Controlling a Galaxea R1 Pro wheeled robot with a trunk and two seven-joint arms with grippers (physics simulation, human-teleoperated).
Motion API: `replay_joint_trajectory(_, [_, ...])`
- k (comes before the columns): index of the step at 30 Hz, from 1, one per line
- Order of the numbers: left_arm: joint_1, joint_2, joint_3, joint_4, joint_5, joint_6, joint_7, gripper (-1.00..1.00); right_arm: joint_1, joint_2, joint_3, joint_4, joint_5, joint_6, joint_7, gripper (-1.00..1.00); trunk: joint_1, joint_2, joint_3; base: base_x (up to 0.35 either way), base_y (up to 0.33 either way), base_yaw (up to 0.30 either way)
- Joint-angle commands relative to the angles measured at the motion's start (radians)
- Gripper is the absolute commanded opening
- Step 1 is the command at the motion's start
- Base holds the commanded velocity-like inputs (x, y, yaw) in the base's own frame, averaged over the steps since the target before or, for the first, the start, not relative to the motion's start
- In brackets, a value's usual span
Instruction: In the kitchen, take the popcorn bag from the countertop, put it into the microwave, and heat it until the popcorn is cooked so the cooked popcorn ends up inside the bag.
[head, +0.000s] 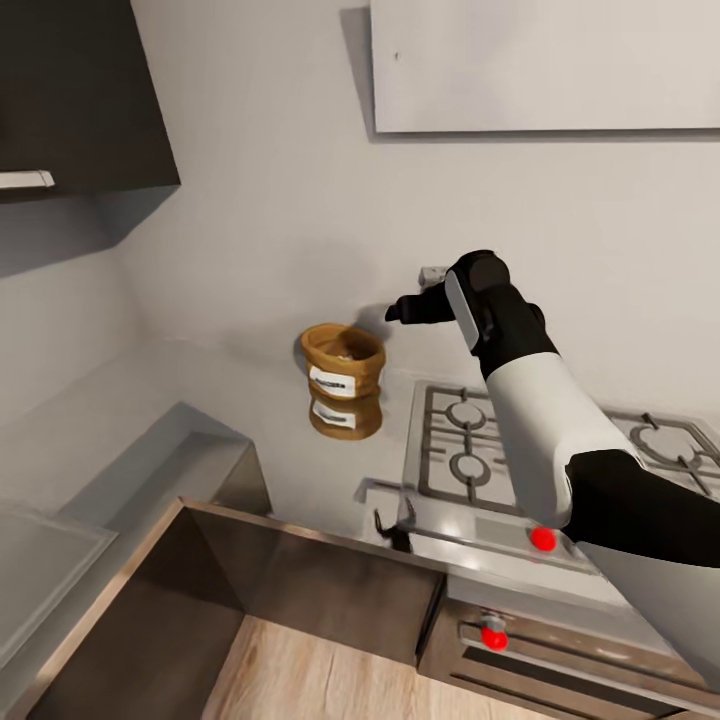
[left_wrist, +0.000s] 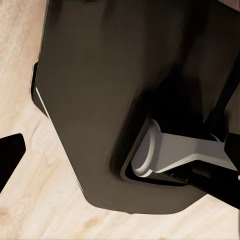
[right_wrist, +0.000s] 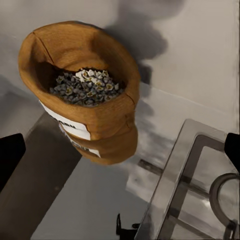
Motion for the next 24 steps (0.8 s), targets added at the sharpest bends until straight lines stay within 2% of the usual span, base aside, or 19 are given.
replay_joint_trajectory(1, [0.000, 0.000, -0.001, -0.001, 0.008, 0.004, -0.004, 1.00, -0.001, 0.000, 0.001, -0.001, 0.009, 0.004, 0.006, 1.00, 0.001, -0.001, -0.001, 0.092, -0.090, 0.003])
replay_joint_trajectory(24, [0.000, 0.000, 0.001, -0.003, 0.009, -0.003, -0.004, 1.00, 0.000, 0.000, 0.002, 0.013, 0.008, 0.004, 0.006, 1.00, 0.001, -0.001, -0.001, 0.003, -0.003, 0.008])
